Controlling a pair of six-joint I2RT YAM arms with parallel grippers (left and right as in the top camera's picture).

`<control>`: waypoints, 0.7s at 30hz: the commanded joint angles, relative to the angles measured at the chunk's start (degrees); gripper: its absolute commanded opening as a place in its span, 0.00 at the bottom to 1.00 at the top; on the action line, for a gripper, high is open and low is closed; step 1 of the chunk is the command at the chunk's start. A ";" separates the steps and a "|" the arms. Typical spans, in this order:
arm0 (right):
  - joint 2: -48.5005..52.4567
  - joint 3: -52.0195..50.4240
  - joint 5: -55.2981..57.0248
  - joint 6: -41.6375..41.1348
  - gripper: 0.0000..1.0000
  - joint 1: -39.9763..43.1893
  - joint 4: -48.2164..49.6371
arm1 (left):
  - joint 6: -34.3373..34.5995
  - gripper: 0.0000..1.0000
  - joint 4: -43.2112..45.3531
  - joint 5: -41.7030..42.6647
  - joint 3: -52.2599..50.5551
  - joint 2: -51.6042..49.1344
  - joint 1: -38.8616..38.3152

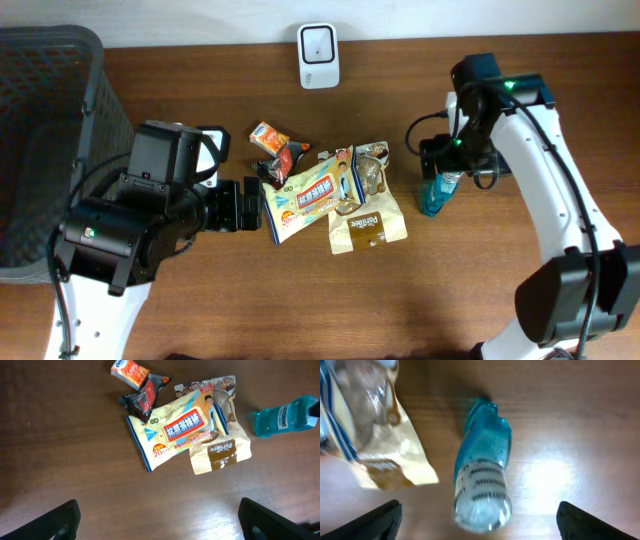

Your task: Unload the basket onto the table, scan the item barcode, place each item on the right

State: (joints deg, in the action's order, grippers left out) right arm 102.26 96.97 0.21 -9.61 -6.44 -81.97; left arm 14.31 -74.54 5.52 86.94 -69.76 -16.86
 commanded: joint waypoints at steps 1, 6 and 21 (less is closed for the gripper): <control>-0.63 2.29 0.31 -18.43 0.99 -0.31 -4.15 | -0.72 0.99 -0.11 -0.44 0.35 0.07 0.13; -0.61 -0.24 0.50 -24.90 0.97 -0.31 -2.71 | -0.70 0.99 -0.13 -0.44 0.35 0.07 0.13; -0.61 -1.92 8.00 -53.37 0.77 -0.24 0.37 | -0.70 0.99 -0.11 -0.44 0.35 0.07 0.13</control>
State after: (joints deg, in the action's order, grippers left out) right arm 102.28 95.37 5.26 -53.10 -6.44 -81.76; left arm 14.31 -74.54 5.52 86.94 -69.76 -16.86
